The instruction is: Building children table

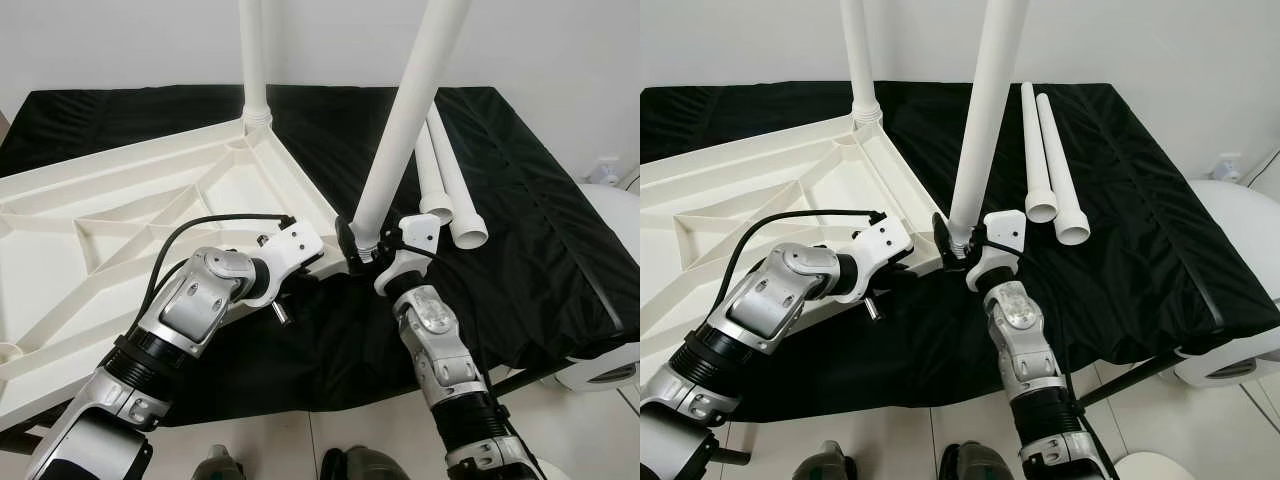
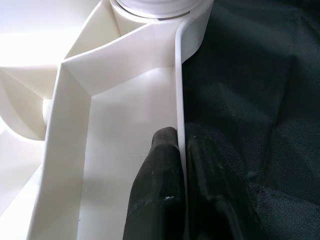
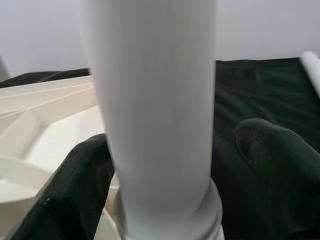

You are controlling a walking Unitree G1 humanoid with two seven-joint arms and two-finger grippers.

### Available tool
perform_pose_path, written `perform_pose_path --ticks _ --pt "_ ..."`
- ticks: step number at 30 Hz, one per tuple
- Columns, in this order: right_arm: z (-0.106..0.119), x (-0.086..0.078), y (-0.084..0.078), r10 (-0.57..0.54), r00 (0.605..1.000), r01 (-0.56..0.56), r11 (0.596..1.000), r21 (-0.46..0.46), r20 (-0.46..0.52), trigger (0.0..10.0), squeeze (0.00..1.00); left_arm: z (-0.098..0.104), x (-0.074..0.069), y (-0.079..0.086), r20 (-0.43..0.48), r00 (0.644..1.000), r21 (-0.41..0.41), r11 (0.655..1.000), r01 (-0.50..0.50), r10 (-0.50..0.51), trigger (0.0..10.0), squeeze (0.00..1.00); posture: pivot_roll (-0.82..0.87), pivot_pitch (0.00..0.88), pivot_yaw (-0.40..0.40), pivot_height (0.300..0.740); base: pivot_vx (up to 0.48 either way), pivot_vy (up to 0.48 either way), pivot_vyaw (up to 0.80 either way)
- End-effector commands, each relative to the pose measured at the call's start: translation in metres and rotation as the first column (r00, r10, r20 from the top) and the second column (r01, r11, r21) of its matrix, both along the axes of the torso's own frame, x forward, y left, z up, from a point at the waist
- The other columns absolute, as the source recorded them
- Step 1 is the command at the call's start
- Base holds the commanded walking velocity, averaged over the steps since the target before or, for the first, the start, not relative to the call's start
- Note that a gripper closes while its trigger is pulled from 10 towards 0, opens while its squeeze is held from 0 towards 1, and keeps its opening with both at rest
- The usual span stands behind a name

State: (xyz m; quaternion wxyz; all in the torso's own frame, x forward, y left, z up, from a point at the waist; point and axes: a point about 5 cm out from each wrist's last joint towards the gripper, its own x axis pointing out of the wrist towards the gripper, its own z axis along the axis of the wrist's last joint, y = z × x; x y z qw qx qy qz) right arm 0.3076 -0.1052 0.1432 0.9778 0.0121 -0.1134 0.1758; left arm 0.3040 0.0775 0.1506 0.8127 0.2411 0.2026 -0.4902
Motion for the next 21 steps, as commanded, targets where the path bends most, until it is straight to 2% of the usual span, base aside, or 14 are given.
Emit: perform_pose_path --ticks 1,4,7,14,21 --pt "-0.002 0.001 -0.002 0.033 0.999 -0.033 0.999 0.003 -0.014 10.0 0.0 0.018 0.002 -0.007 0.097 0.995 -0.03 0.999 0.03 -0.027 10.0 0.0 0.02 0.04 -0.048 0.74 0.0 0.0 0.0" --pt "-0.001 0.002 -0.004 0.067 0.998 -0.067 0.998 -0.008 -0.01 10.0 0.0 0.018 0.002 -0.007 0.097 0.995 -0.03 0.999 0.031 -0.028 10.0 0.0 0.02 0.039 -0.048 0.74 0.0 0.0 0.0" --pt "0.004 0.006 -0.013 0.144 0.99 -0.144 0.988 -0.046 -0.005 10.0 0.0 0.017 0.001 -0.008 0.095 0.995 -0.028 0.999 0.034 -0.031 10.0 0.0 0.02 0.039 -0.048 0.74 0.0 0.0 0.0" --pt "0.009 0.011 -0.02 0.213 0.977 -0.212 0.974 -0.074 -0.003 10.0 0.0 0.017 0.0 -0.008 0.093 0.995 -0.028 0.999 0.036 -0.033 10.0 0.0 0.02 0.038 -0.05 0.74 0.0 0.0 0.0" --pt "0.013 0.014 -0.024 0.332 0.943 -0.334 0.937 -0.106 -0.032 10.0 0.0 0.016 -0.001 -0.009 0.093 0.995 -0.029 0.999 0.037 -0.034 10.0 0.0 0.02 0.034 -0.053 0.74 0.0 0.0 0.0"
